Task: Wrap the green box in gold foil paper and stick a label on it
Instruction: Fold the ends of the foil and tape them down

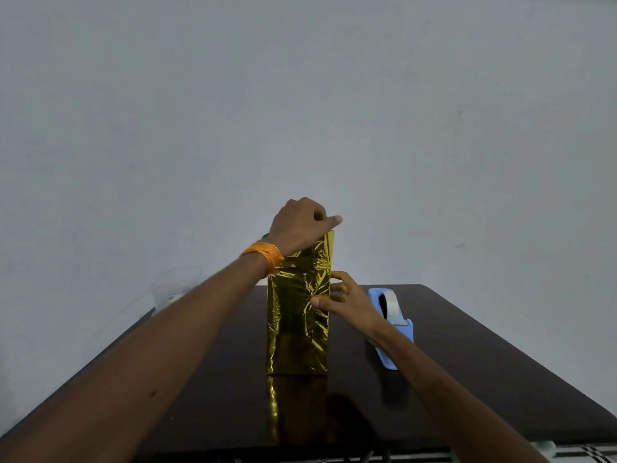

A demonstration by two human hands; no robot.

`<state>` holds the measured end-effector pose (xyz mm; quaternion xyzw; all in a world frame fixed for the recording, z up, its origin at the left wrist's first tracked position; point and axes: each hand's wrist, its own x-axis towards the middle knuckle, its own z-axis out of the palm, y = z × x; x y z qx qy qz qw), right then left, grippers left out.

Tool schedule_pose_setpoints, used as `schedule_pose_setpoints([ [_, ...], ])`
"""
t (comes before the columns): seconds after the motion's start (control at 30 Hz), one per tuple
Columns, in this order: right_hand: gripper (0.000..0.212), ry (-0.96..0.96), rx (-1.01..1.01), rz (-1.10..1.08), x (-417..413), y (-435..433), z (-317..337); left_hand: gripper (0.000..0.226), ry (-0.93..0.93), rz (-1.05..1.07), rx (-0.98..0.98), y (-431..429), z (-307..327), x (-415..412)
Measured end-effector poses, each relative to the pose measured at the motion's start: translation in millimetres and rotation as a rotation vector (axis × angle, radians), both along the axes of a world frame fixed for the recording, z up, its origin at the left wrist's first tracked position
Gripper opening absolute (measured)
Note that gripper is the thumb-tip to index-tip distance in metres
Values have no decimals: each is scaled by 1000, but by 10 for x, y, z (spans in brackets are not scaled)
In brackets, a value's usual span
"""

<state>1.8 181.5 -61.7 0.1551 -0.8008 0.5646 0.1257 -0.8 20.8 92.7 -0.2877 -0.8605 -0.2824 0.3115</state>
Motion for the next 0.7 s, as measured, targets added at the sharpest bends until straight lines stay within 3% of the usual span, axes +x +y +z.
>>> schedule_pose_setpoints([
  [0.17,75,6,-22,9,-35,33,-24,46,-220,-103,-435,-336,138,16],
  [0.3,84,16,-39,0,-59,21,-63,29,-317,-154,-477,-430,186,93],
  [0.37,88,17,-35,-6,-59,36,-67,38,-342,-151,-521,-480,267,140],
  [0.43,83,13,-24,-4,-38,45,-44,57,-333,-68,-651,-550,347,174],
  [0.5,76,11,-9,3,-14,33,-23,61,-317,17,-755,-635,412,159],
  [0.63,78,11,-18,10,-23,7,-35,21,-154,88,-759,-758,503,55],
  [0.7,78,11,-22,10,-31,12,-36,25,-42,96,-692,-771,518,17],
])
